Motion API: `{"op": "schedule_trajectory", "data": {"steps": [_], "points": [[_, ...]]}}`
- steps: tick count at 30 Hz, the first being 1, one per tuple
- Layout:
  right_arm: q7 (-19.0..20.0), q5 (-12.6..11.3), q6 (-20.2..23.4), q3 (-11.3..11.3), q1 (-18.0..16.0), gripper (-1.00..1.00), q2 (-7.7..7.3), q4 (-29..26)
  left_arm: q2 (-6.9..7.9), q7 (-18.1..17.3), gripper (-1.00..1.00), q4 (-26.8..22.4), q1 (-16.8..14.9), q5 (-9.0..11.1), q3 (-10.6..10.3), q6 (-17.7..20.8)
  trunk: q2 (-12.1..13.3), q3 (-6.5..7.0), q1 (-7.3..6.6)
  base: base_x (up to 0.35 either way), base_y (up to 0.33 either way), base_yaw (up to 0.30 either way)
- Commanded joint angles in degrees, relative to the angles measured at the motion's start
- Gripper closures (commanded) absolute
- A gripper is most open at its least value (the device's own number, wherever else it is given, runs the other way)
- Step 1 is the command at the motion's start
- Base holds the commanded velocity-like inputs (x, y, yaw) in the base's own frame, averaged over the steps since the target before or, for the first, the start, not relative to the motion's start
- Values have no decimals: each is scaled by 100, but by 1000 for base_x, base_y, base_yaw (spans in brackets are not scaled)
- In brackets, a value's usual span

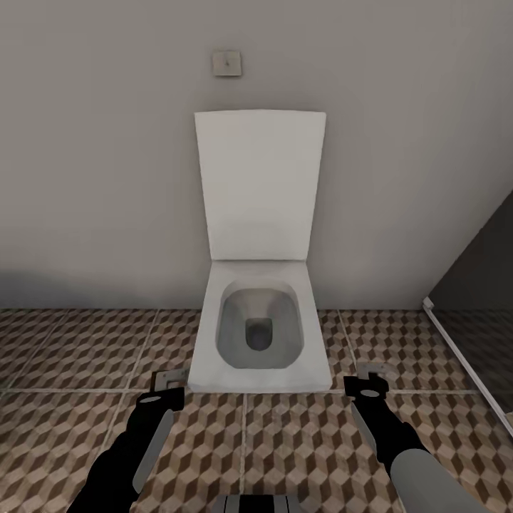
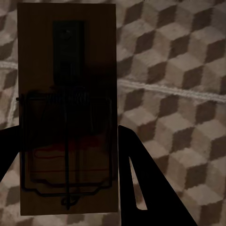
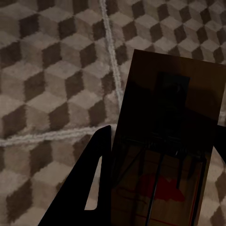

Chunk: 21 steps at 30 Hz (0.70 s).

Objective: Take the four mousetraps from the cabinet in the bathroom and place them on the bathroom floor. Make sure all four end up on the same floor surface, and ensure that at least two of them are either under or directly next to the same bathroom sink.

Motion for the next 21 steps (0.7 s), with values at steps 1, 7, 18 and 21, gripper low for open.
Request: {"op": "schedule_trajectory", "data": {"steps": [1,7,18,21], "points": [[0,31,46,-4,0,100,0,-12,2,47,100,-5,-3,44,-11,9,-2,-4,-1,0,0,73],[2,28,39,-4,0,100,-11,-12,2,41,100,-3,-3,44,-12,-42,-2,-4,-1,0,0,26],[2,15,46,-4,0,100,-12,-12,-6,47,100,10,-3,39,-20,-34,-2,-4,-1,10,0,2],[2,7,45,-4,0,100,-14,-12,-1,47,100,18,-3,37,-20,-29,-2,-4,-1,185,0,0]]}}
